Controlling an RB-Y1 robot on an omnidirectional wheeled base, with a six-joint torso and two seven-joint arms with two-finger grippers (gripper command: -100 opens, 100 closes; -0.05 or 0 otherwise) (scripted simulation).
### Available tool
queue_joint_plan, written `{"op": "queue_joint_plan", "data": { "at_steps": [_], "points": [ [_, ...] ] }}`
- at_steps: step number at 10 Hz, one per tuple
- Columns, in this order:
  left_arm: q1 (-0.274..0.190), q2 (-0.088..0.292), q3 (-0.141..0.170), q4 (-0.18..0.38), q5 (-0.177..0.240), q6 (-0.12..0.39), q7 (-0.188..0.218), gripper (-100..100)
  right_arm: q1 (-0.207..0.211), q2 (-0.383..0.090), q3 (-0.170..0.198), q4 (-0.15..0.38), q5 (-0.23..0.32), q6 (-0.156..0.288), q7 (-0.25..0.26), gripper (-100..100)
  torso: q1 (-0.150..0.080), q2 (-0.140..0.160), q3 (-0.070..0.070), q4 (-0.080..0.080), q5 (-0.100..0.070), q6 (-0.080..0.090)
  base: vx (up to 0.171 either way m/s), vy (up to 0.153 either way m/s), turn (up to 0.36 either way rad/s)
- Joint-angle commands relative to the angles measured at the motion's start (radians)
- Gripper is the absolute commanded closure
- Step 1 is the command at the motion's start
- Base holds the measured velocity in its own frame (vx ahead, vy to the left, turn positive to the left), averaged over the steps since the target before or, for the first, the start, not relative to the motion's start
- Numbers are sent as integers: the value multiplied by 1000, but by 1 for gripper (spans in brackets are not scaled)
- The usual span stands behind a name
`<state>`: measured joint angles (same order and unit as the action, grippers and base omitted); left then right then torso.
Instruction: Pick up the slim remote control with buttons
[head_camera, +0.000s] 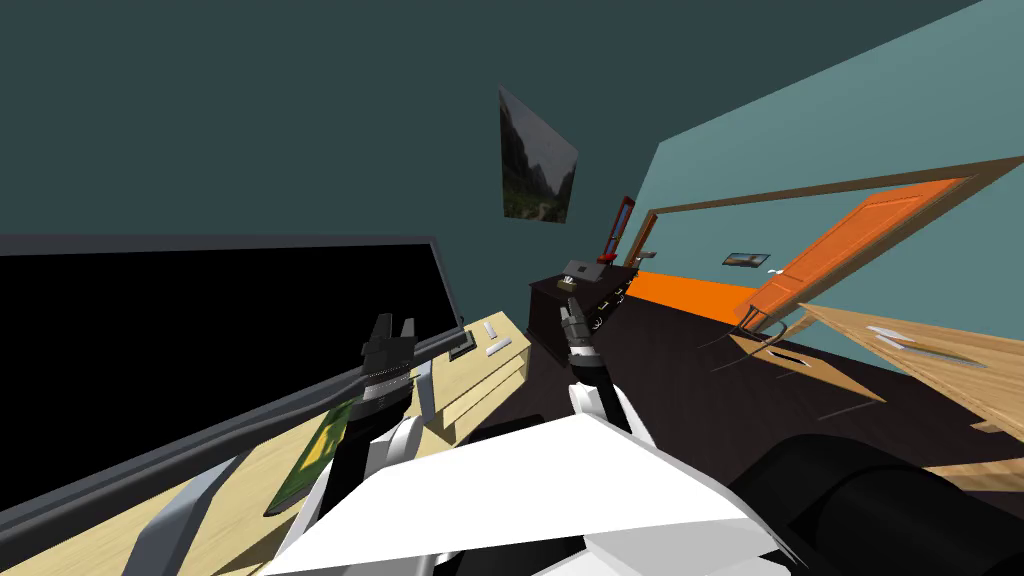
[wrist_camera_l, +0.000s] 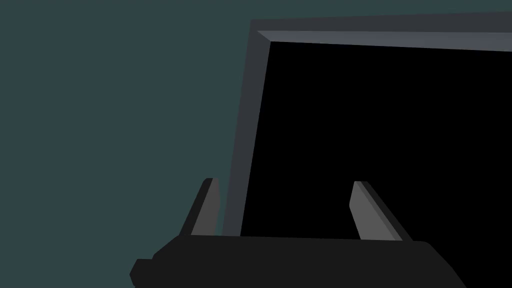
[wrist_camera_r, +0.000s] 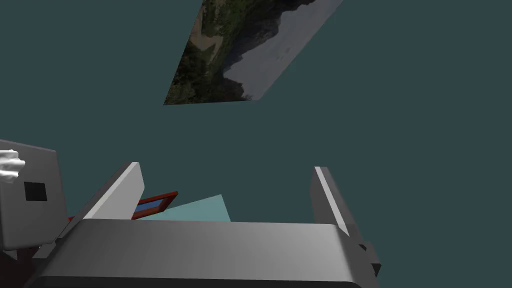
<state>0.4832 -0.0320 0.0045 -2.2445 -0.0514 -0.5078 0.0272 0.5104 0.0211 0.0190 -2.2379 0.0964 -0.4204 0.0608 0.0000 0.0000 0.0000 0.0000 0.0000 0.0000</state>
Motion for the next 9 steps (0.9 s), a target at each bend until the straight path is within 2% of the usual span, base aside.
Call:
{"op": "queue_joint_plan", "data": {
  "at_steps": [1,3,6,7,9],
  "points": [
    [0,0,0,0,0,0,0,0,8,-36,-1,11,10,-10,5,-100,0,0,0,0,0,0,-2,-8,59],
    [0,0,0,0,0,0,0,0,25,-94,-2,39,34,-33,15,-100,-2,0,0,0,0,0,-7,-31,102],
    [0,0,0,0,0,0,0,0,60,-186,-1,119,93,-82,37,-100,-4,1,0,0,-1,0,-10,-47,193],
    [0,0,0,0,0,0,0,0,60,-201,-1,120,93,-82,37,-100,-4,1,0,0,-1,0,-7,-34,62],
    [0,0,0,0,0,0,0,0,83,-266,3,194,143,-119,54,-100,-3,0,0,0,-1,0,-3,-30,248]
  ]
}}
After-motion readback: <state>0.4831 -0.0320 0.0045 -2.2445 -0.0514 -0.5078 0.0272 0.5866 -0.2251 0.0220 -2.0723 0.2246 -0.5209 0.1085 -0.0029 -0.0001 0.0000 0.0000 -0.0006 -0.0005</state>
